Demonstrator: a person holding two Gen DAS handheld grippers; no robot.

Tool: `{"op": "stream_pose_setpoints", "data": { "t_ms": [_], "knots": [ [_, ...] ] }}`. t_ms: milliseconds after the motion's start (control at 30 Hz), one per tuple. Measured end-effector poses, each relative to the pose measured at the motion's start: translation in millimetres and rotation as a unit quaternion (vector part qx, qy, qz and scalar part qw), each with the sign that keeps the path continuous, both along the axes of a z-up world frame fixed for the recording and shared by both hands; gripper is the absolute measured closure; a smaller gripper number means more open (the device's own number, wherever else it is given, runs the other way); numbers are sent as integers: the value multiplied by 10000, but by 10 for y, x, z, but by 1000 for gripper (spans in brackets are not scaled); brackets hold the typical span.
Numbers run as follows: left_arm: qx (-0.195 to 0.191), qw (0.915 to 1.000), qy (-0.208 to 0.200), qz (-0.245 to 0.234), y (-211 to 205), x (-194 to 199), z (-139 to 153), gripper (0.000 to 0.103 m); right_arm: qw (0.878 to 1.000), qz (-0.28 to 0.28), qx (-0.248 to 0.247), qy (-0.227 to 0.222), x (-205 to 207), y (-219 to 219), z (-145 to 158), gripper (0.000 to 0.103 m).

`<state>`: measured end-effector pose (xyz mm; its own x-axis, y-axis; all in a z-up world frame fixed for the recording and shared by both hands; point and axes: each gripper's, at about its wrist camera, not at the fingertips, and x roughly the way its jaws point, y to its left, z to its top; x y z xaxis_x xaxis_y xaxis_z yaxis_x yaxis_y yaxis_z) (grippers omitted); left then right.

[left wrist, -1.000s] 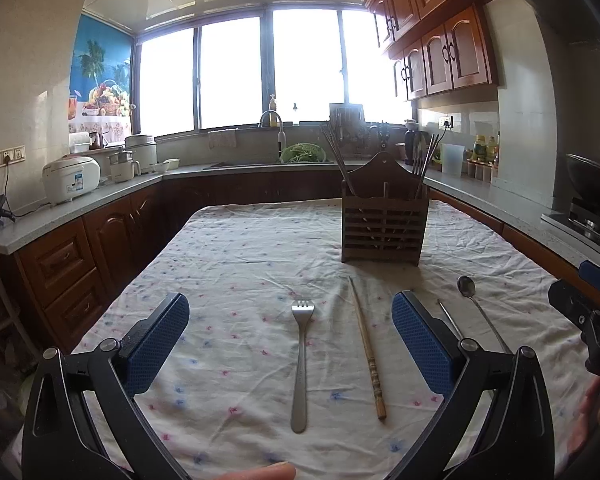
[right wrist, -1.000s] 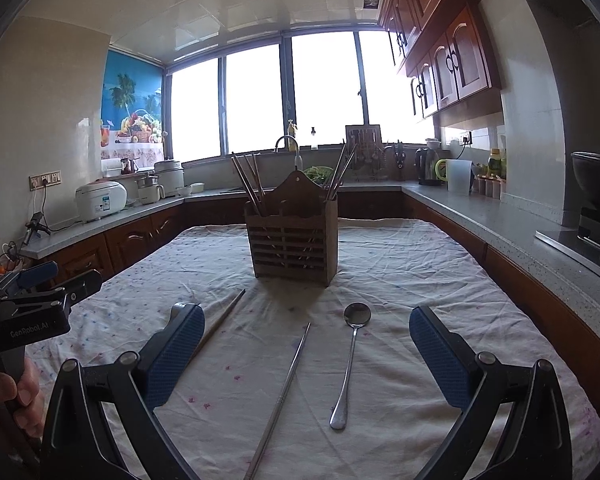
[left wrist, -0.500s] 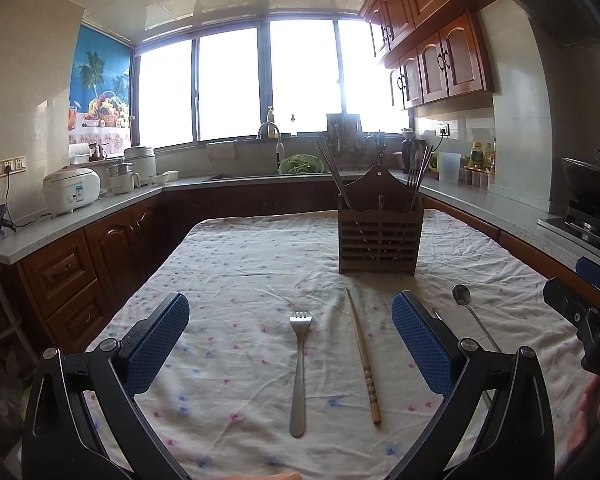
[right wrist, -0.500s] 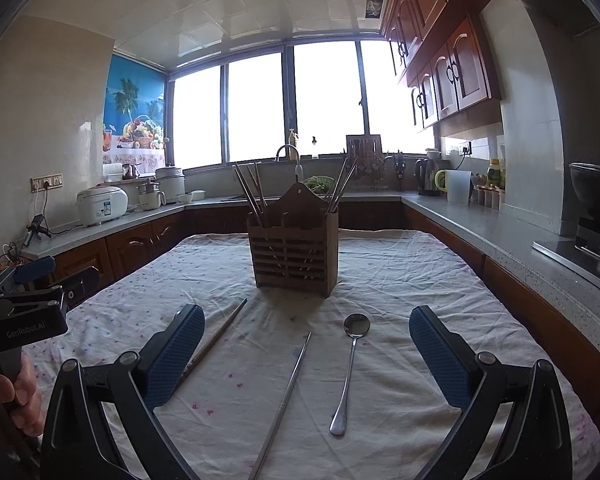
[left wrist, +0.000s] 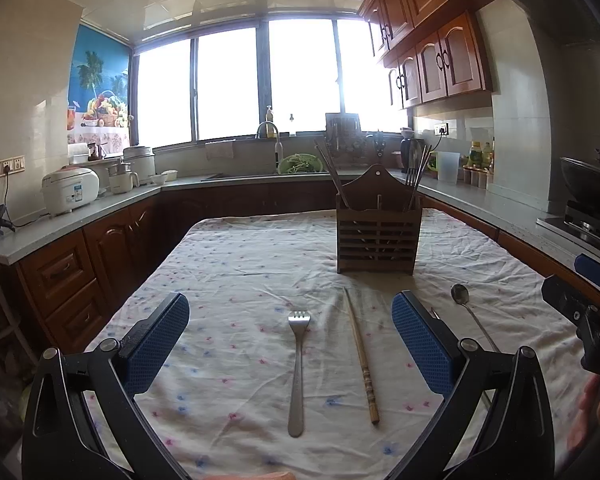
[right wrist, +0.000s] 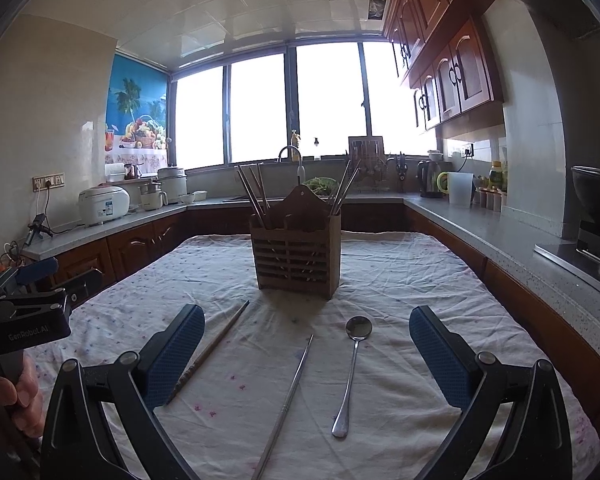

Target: Organize utensils

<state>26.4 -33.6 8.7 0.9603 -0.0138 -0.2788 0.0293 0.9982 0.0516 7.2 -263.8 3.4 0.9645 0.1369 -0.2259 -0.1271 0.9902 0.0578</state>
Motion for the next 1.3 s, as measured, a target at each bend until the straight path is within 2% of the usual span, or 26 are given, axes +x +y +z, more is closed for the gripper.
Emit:
{"op": "stream_pose_setpoints", "data": {
  "t_ms": [1300],
  "knots": [
    [-46,9999,50,-80,-15,27,26,0,10000,43,-22,-51,14,-6,54,0]
  ]
}}
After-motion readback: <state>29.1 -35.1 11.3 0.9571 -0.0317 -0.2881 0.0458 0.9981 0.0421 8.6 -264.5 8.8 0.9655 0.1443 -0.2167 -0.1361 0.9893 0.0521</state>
